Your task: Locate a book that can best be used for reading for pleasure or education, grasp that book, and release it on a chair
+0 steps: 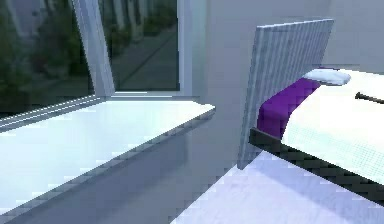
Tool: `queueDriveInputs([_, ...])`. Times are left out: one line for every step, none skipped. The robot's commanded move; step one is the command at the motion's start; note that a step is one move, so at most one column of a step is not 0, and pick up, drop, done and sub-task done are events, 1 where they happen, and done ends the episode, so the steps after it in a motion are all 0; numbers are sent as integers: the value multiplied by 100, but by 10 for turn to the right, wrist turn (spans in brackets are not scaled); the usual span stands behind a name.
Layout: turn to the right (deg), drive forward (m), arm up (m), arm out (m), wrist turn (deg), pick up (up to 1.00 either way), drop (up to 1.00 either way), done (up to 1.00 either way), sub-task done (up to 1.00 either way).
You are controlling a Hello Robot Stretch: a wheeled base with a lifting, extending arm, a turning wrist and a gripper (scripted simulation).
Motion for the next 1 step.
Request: queueDriveInputs([0,20,0,0,0,0,0,0,0])
